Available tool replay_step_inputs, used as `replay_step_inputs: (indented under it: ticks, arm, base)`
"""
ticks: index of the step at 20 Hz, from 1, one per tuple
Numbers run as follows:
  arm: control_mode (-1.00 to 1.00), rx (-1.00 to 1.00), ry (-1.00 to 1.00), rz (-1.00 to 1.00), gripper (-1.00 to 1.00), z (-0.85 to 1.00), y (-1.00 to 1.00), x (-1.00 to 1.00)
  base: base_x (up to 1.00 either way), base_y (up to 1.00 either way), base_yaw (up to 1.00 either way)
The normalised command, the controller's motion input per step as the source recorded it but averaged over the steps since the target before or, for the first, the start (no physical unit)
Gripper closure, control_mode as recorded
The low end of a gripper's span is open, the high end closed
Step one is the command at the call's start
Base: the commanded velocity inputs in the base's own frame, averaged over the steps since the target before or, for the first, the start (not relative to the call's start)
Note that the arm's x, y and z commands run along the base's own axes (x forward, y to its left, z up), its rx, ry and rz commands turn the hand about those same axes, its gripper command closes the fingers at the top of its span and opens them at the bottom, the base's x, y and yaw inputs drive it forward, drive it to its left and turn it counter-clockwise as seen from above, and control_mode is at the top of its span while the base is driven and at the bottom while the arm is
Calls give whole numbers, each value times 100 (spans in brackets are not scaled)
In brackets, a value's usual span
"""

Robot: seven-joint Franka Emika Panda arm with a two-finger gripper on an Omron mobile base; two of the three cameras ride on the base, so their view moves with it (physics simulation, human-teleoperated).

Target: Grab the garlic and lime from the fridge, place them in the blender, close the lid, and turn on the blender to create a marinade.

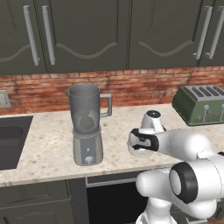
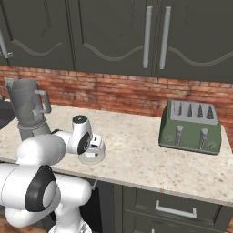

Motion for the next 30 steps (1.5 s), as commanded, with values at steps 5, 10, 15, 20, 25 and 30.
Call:
replay_step_inputs:
  ticks: [5, 10, 15, 20, 25, 30]
  arm:
    - [-100, 0, 0, 0, -100, -23, -1, 10]
    - [-100, 0, 0, 0, -100, -10, -17, 0]
    - [-100, 0, 0, 0, -100, -11, -4, 8]
    - [-100, 0, 0, 0, -100, -8, 0, 20]
    - [-100, 0, -2, 0, -100, -8, 1, 12]
    - [-100, 0, -1, 0, -100, -6, 0, 10]
  base:
    - [0, 0, 0]
    - [0, 0, 0]
    - [0, 0, 0]
    - [0, 0, 0]
    - [0, 0, 0]
    - [0, 0, 0]
